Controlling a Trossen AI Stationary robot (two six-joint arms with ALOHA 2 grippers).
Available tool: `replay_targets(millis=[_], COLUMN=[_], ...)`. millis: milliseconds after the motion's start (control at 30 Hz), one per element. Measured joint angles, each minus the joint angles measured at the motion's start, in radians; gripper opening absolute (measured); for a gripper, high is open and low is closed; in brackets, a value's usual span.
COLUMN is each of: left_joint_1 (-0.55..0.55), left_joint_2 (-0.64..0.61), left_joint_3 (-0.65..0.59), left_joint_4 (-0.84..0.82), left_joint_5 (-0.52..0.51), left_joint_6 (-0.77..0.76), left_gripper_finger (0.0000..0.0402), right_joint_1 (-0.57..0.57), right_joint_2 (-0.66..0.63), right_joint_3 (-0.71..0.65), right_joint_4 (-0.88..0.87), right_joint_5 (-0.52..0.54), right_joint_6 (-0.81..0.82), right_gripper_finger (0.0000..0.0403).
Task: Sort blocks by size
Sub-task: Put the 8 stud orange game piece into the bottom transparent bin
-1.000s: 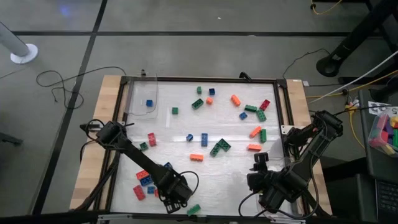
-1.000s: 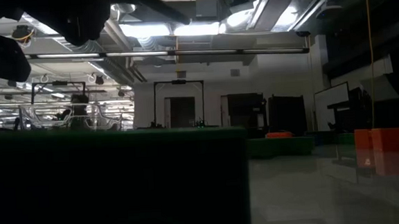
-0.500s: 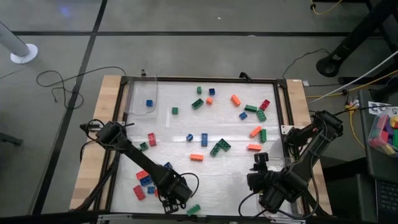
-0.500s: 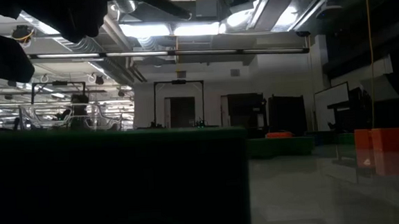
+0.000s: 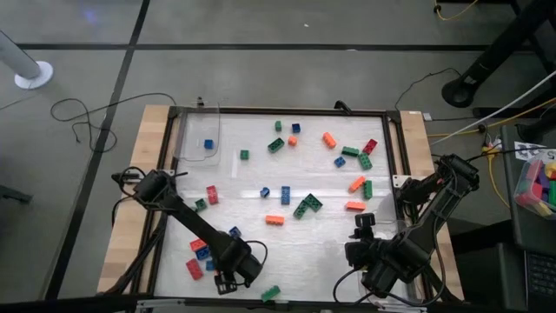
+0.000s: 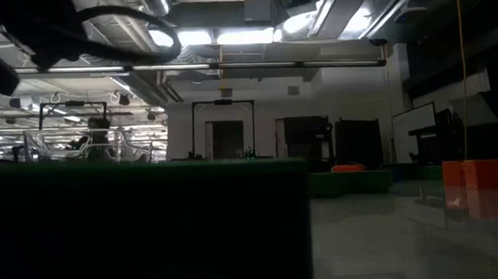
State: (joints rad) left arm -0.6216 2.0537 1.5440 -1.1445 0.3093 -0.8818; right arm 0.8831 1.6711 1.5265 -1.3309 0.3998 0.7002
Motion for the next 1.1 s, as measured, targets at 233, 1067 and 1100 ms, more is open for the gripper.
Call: replay_targets(millis=[233, 1067, 1100], left_joint_1=[-0.027, -0.029, -0.025], left_joint_2=[0.0, 0.084, 0.084], left_joint_3=[0.0, 0.004, 0.003], left_joint_4=[0.076, 0.093, 0.098], left_joint_5=[-0.072, -0.227, -0.225], left_joint_6=[0.021, 0.031, 0.042], left_gripper_finger=[0.0249, 0.0234, 0.0223], right_joint_1=[0.0, 0.0, 0.0], right_joint_2=[0.0, 0.0, 0.0], right_joint_3=[0.0, 0.0, 0.0], right_joint_4=[0.001, 0.024, 0.019], right_joint_5=[0.0, -0.032, -0.04], right_joint_6=[0.0, -0.007, -0.017], right_gripper_finger=[0.0172, 0.0172, 0.0172])
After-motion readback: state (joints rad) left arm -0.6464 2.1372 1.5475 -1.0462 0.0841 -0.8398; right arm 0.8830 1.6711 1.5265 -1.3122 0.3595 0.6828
